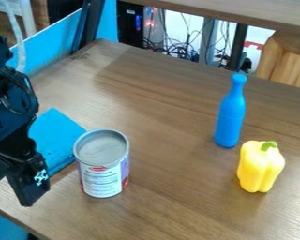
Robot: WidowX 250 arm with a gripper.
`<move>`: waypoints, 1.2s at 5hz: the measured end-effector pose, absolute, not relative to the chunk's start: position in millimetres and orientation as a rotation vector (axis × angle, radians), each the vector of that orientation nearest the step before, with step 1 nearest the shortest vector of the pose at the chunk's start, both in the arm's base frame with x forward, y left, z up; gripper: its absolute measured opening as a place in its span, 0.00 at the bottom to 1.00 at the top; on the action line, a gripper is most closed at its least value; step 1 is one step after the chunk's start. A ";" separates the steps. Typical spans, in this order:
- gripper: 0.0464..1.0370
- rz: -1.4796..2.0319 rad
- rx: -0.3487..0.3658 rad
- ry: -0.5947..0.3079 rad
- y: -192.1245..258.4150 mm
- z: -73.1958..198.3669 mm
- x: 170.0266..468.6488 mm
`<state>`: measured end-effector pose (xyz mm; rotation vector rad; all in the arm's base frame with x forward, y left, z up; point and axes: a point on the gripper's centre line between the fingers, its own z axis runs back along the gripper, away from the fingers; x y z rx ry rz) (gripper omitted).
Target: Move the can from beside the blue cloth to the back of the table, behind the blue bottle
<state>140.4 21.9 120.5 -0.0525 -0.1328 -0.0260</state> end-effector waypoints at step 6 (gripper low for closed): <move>0.96 -0.114 -0.015 -0.287 20.9 90.3 185.8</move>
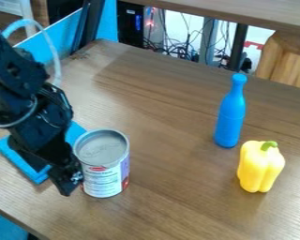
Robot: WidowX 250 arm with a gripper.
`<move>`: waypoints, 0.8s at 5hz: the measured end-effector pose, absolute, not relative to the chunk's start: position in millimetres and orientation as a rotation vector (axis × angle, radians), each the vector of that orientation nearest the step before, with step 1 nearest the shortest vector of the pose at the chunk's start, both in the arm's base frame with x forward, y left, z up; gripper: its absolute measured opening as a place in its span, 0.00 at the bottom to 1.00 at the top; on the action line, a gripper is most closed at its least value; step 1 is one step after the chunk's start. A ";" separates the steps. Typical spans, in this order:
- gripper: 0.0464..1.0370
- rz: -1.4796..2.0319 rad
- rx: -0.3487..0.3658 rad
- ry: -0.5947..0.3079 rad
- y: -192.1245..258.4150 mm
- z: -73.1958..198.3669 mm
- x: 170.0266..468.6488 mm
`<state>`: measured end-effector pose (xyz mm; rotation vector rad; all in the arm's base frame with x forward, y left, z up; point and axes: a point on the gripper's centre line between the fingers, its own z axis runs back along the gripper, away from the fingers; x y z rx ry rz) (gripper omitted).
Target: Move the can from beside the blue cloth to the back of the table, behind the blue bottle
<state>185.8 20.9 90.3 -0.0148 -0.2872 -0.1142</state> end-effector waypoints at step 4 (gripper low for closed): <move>0.96 -0.073 0.016 -0.302 6.9 88.3 230.1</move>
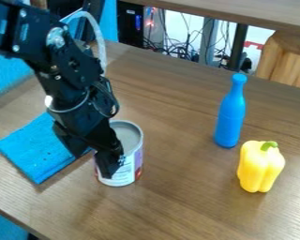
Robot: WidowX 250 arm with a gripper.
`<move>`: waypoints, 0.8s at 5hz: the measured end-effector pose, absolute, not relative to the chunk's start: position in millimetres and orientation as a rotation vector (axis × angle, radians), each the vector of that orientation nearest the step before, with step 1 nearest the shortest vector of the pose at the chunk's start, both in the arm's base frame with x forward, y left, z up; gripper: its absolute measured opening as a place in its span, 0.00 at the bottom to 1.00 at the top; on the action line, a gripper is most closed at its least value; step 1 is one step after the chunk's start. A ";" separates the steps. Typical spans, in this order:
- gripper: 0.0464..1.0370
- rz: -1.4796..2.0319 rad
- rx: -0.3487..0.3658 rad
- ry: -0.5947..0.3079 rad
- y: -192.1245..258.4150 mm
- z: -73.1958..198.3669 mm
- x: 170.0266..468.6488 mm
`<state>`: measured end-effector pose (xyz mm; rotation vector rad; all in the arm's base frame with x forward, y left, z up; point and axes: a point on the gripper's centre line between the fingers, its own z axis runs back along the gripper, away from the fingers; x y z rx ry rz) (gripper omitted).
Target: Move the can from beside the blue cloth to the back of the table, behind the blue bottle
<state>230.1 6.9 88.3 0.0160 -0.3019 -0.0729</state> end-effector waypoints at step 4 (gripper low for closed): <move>0.96 -0.010 0.014 -0.362 11.2 88.5 298.9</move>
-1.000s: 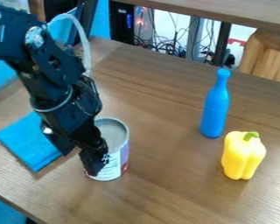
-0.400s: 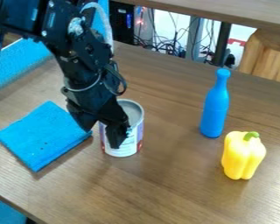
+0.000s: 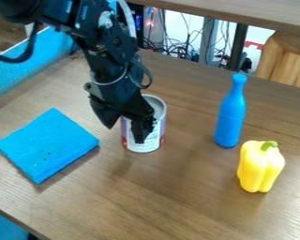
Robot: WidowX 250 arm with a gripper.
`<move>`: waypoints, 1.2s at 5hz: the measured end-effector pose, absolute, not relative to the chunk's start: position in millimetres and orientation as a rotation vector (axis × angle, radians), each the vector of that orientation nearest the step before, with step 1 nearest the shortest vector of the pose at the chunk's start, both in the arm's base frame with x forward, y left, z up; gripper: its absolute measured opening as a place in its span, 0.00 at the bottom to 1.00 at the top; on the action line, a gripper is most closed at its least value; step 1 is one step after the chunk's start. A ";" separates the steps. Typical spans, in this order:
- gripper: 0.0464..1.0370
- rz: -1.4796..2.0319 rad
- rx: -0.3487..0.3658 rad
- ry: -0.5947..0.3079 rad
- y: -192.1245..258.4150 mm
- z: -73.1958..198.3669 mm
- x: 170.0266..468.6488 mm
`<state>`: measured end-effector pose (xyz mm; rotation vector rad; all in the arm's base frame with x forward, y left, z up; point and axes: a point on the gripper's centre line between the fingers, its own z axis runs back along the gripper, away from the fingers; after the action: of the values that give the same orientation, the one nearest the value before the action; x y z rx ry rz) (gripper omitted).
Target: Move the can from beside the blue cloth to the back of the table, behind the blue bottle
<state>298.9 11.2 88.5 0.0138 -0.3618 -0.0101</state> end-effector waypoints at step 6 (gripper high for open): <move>0.96 0.045 0.039 -0.426 45.3 125.1 360.4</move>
<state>360.4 45.3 125.1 0.0391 -0.4263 0.0450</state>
